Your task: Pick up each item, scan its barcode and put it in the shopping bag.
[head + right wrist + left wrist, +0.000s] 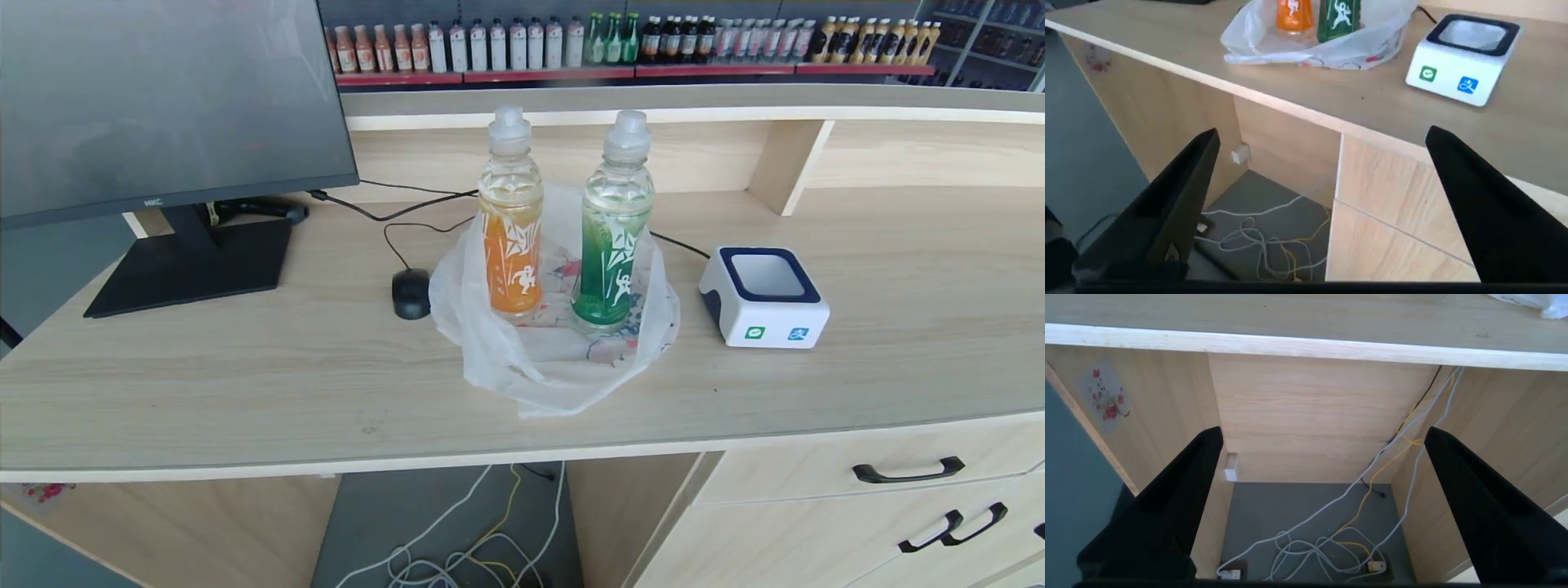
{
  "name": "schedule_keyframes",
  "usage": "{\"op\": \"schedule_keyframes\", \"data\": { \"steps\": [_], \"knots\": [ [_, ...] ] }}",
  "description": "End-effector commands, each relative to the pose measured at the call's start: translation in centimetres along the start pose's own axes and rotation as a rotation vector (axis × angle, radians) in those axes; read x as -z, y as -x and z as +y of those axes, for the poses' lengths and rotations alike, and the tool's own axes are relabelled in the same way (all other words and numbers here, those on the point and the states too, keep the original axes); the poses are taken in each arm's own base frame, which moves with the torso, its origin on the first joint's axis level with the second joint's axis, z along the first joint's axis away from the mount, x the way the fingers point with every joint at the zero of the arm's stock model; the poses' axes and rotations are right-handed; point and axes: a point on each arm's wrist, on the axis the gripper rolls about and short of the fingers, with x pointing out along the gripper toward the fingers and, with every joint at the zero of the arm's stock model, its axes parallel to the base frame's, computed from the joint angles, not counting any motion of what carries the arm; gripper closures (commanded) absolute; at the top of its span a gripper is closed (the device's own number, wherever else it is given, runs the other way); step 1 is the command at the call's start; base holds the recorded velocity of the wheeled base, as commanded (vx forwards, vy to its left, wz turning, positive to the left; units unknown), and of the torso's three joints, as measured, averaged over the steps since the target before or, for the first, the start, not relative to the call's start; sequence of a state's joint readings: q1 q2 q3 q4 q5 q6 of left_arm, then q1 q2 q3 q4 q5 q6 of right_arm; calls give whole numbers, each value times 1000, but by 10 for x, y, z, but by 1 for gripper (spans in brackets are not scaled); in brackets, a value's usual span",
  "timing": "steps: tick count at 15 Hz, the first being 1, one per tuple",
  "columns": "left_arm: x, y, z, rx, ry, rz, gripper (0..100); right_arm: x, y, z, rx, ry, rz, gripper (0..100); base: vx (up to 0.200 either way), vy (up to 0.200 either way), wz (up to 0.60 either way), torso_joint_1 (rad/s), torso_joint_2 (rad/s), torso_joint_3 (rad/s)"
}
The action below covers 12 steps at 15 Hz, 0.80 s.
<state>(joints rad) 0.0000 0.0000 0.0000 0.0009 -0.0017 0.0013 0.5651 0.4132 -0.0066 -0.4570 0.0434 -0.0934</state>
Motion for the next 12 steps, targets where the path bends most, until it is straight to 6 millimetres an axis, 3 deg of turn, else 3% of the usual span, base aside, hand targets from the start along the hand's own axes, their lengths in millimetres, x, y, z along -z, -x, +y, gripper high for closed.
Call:
{"op": "schedule_keyframes", "data": {
  "steps": [1, 2, 5, 8, 12],
  "knots": [
    [0, 0, 0, 0, 0, 1, 0, 36, 38, 5, -20, 1, -5, 0, 0, 0, 0, 0, 0, 0],
    [0, 0, 0, 0, 0, 1, 0, 47, 43, 6, -28, 2, 46, 0, 0, 0, 0, 0, 0, 0],
    [0, 0, 0, 3, -22, 1, 0, 47, 43, 7, 27, -21, 45, 0, 0, 0, 0, 0, 0, 0],
    [0, 0, 0, 1, -23, 1, 0, 46, 40, 11, 284, -72, 83, 0, 0, 0, 0, 0, 0, 0],
    [0, 0, 0, 1, -17, 1, 0, 46, 38, 10, 319, -82, 114, 0, 0, 0, 0, 0, 0, 0]
  ]
}}
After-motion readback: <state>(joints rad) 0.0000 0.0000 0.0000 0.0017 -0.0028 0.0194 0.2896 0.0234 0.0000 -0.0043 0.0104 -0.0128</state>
